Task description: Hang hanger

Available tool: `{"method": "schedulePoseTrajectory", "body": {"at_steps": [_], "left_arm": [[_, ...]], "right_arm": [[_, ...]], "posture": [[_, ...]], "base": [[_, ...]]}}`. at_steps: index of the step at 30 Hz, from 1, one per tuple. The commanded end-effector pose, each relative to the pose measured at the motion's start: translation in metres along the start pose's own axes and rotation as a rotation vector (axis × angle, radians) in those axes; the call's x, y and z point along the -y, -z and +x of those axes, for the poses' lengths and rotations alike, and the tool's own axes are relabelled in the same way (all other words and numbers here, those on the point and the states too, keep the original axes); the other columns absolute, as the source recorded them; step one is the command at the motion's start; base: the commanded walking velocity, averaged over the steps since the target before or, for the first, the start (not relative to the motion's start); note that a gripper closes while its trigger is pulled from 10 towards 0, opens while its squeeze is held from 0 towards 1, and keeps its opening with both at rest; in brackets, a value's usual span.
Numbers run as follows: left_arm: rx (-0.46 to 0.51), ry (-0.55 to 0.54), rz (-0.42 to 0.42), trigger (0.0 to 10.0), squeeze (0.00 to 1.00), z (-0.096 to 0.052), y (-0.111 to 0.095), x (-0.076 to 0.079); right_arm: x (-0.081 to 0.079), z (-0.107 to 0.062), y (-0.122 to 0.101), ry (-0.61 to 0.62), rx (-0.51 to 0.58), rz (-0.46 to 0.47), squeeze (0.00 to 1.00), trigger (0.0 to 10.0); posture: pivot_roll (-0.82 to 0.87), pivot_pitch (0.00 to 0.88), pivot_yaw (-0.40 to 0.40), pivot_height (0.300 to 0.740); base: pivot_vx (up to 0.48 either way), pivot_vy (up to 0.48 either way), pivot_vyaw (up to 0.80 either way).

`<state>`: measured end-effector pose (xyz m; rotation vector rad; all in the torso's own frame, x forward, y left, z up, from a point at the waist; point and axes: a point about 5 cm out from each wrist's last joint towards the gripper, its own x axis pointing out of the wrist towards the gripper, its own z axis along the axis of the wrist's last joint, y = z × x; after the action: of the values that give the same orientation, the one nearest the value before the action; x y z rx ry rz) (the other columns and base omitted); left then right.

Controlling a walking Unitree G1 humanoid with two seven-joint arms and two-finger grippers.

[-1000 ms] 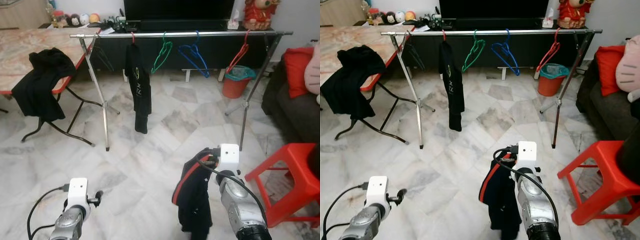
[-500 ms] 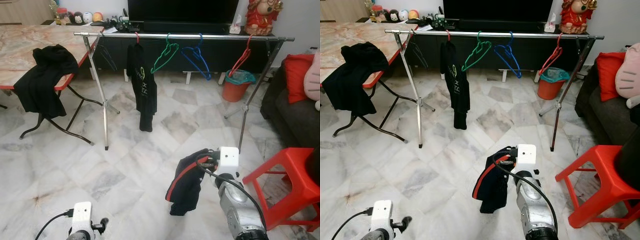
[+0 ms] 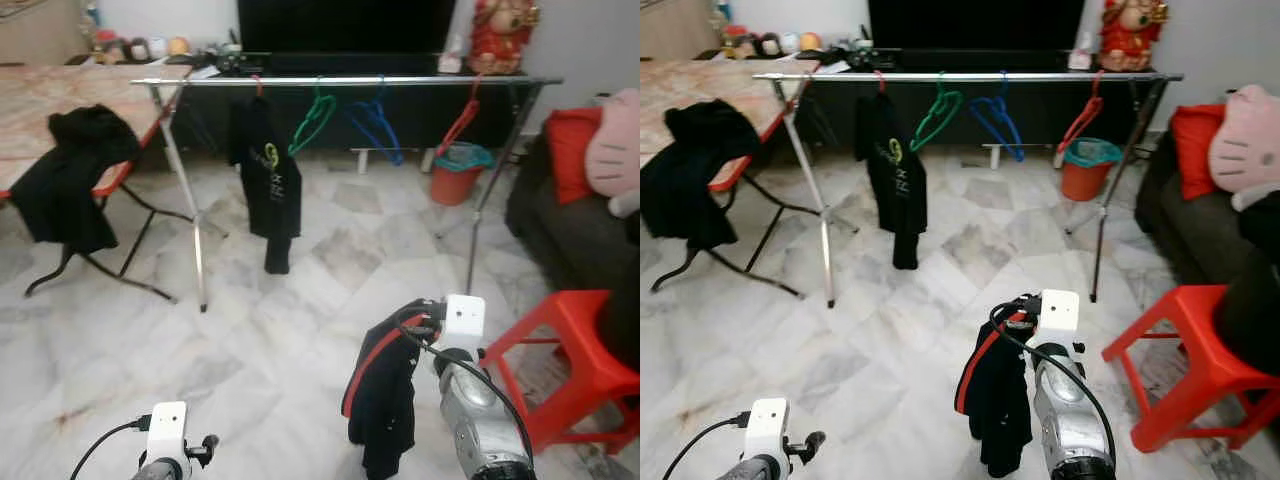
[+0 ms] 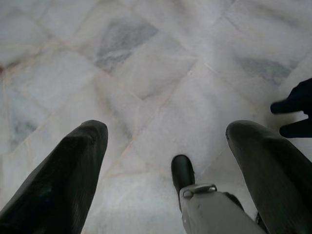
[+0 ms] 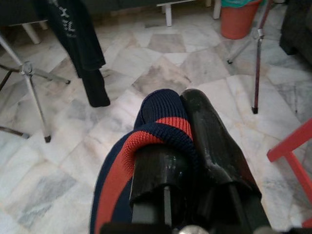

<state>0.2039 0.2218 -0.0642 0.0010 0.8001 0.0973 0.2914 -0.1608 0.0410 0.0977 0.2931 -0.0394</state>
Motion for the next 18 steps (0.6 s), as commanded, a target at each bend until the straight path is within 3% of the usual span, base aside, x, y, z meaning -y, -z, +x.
{"method": "schedulePoseTrajectory", "body": {"at_steps": [1, 4, 18], "left_arm": [[-0.027, -0.009, 0.018, 10.0, 0.00, -0.001, 0.005, -0.002], [-0.035, -0.015, 0.013, 10.0, 0.00, -0.002, 0.007, -0.002], [-0.044, -0.022, 0.030, 10.0, 0.00, -0.001, 0.005, -0.008]], "right_arm": [[-0.005, 0.002, -0.014, -0.015, 0.066, -0.013, 0.00, 10.0], [-0.016, 0.005, -0.018, -0.049, 0.077, -0.030, 0.00, 10.0], [-0.019, 0.010, -0.030, -0.046, 0.114, -0.017, 0.00, 10.0]], "posture": [[-0.07, 0.000, -0.004, 0.740], [-0.06, 0.000, -0.007, 0.740], [-0.07, 0.000, 0.003, 0.740]], "base": [[0.296, 0.000, 0.00], [0.304, 0.000, 0.00], [0.303, 0.000, 0.00]]}}
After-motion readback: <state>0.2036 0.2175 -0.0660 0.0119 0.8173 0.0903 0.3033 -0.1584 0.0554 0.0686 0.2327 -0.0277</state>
